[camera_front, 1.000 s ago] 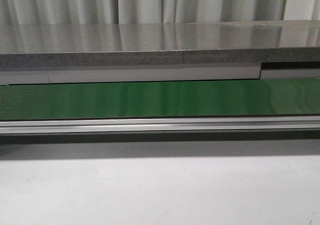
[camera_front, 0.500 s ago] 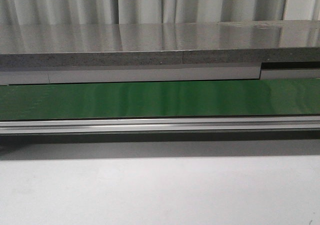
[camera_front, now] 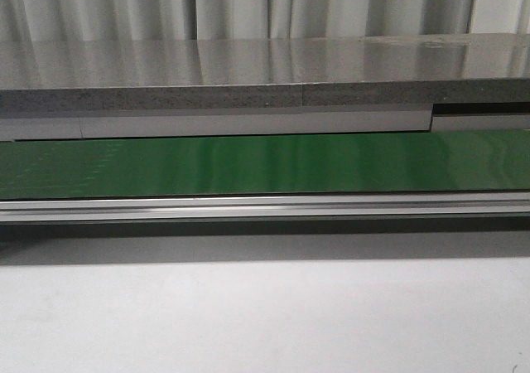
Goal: Move button from left to right
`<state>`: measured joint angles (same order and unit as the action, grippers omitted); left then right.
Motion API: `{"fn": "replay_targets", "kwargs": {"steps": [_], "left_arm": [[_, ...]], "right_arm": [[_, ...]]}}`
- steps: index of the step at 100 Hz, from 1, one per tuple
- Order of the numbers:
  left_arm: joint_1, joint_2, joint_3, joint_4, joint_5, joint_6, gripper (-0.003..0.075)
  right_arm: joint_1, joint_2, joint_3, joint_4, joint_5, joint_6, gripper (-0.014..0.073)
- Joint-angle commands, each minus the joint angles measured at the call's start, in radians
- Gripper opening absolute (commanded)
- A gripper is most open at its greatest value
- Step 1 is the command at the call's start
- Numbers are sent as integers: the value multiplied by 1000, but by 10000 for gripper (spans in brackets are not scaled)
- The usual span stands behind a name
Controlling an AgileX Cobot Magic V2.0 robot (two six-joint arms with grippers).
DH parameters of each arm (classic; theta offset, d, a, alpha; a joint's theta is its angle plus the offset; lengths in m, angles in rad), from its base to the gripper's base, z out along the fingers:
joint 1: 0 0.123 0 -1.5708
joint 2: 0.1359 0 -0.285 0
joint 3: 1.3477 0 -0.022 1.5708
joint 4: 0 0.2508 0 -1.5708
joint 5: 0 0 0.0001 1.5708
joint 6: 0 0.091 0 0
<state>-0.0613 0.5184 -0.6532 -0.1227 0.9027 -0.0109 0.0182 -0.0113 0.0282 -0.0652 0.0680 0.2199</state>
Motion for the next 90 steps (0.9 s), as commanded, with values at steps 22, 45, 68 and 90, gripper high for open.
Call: {"fn": "replay_targets", "kwargs": {"steps": [22,45,68,90], "left_arm": [[-10,13,-35,-18,-45,-5,480],[-10,13,-35,-21,-66,-5,601],[-10,65,-86,72,-50,-93,600],[-10,228,-214,267,-46,-171,600]], "right_arm": [[2,-18,-16,-9,-80,-5,-67],[2,-18,-16,-9,-80,-5,-67],[2,-18,-16,-9,-80,-5,-67],[2,-18,-16,-9,-80,-5,-67]]}}
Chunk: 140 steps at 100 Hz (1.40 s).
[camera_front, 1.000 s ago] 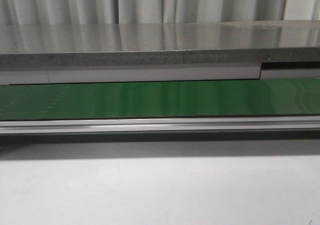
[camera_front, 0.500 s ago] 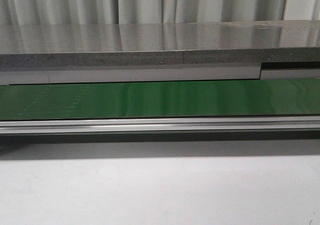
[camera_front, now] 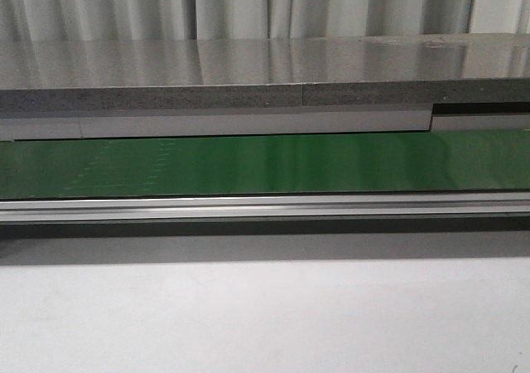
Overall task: Move button from left to right
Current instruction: 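Lower the left gripper onto the yellow-capped button and close it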
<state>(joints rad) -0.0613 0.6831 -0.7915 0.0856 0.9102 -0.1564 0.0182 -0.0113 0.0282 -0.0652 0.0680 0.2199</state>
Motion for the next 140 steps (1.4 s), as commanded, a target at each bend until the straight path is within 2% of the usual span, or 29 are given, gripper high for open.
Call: {"fn": "replay_targets", "kwargs": {"steps": [1,22,44,57,72,92,140], "left_arm": [[-10,76,-80,63,-51,-28,600],[28,282,-216,123,-30,-35,600],[200,470,-311,121,-74,-29,600],[293,580,-345,67,-75,46,600],[371,698,-375,44,-86,67,600],[408,826,-381,32,-128,69,599],[407,1030,-384,24,-183,69,599]], "right_arm": [[2,-18,-16,-9,-80,-5,-67],[2,-18,-16,-9,-80,-5,-67],[2,-18,-16,-9,-80,-5,-67],[2,-18,-16,-9,-80,-5,-67],[2,-18,-16,-9,-80,-5,-67],[2,-18,-16,-9,-80,-5,-67],[2,-18,-16,-9,-80,-5,-67]]}}
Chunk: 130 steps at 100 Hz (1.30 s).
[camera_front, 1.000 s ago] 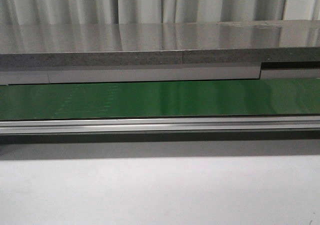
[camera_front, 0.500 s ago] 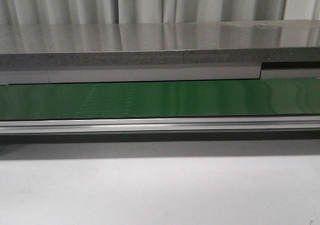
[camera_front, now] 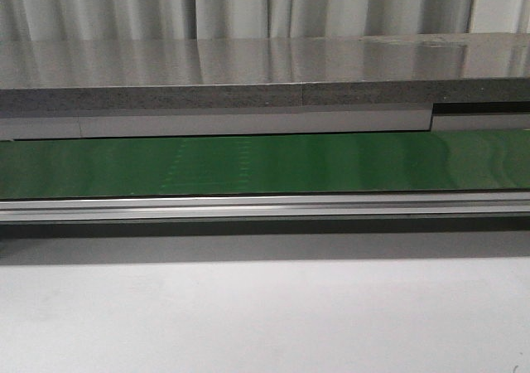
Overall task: Move button from left to right
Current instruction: 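Lower the left gripper onto the yellow-capped button and close it, then lift the button with the left gripper and carry it onto the belt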
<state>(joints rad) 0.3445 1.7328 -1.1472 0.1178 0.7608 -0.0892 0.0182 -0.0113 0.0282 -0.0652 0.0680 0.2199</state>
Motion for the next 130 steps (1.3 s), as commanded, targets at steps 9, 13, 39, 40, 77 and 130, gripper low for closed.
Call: {"fn": "replay_targets", "kwargs": {"steps": [9,13,39,40,77,130], "left_arm": [[2,-3,-29,-11,-43,2,599],[2,3,-29,-11,-50,2,599],[2,3,-29,-11,-86,2,599],[2,3,-29,-11,-86,2,599],[2,32,-29,-11,-107,2,599],[2,143,-29,-24,-102,2,599]], "right_arm": [[2,-18,-16,-9,-80,-5,-67],[2,-18,-16,-9,-80,-5,-67],[2,-18,-16,-9,-80,-5,-67],[2,-18,-16,-9,-80,-5,-67],[2,-18,-16,-9,-80,-5,-67],[2,-18,-16,-9,-80,-5,-67]]}}
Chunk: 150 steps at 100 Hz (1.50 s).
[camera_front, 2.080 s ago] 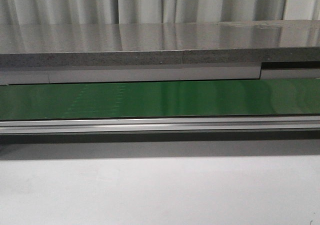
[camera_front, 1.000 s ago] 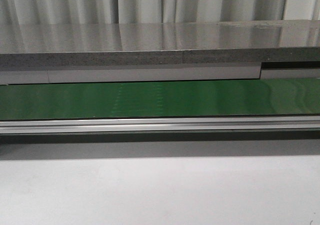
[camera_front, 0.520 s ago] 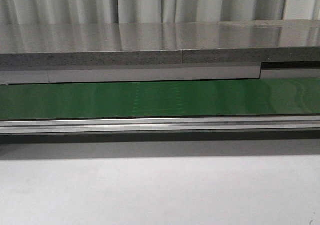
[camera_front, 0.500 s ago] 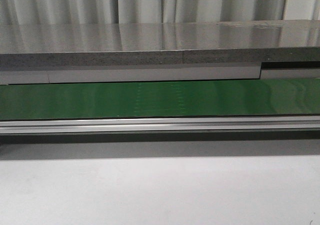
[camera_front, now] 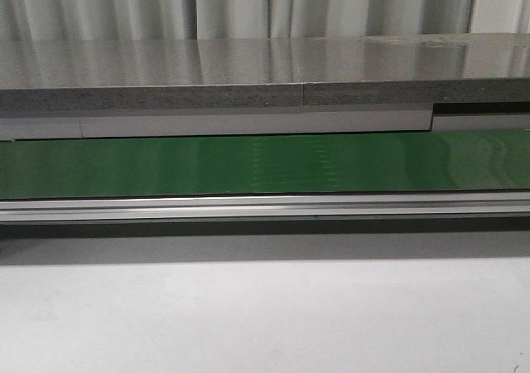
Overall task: Move button from left to right
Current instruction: 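Lift the button with the left gripper and carry it onto the belt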
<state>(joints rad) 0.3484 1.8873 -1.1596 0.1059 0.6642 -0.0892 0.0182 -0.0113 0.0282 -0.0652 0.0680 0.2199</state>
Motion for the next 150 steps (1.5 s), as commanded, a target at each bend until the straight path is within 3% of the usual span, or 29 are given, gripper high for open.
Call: {"fn": "replay_targets", "kwargs": {"steps": [1,17,41,58,106,150], "left_arm": [[-2,-11,-16,-12,-6,2,599],[-2,4,-16,-17,-1,2,556],[-2,4,-16,-17,1,2,235],[-2,0,-16,-17,9,2,99],[-15,-232,-152,-32,92,4,93],[-195,-267,-167,-89,175,108,94]], "right_arm": [[2,-18,-16,-9,-80,-5,-67],[2,-18,-16,-9,-80,-5,-67],[2,-18,-16,-9,-80,-5,-67],[2,-18,-16,-9,-80,-5,-67],[2,-18,-16,-9,-80,-5,-67],[2,-18,-16,-9,-80,-5,-67]]}}
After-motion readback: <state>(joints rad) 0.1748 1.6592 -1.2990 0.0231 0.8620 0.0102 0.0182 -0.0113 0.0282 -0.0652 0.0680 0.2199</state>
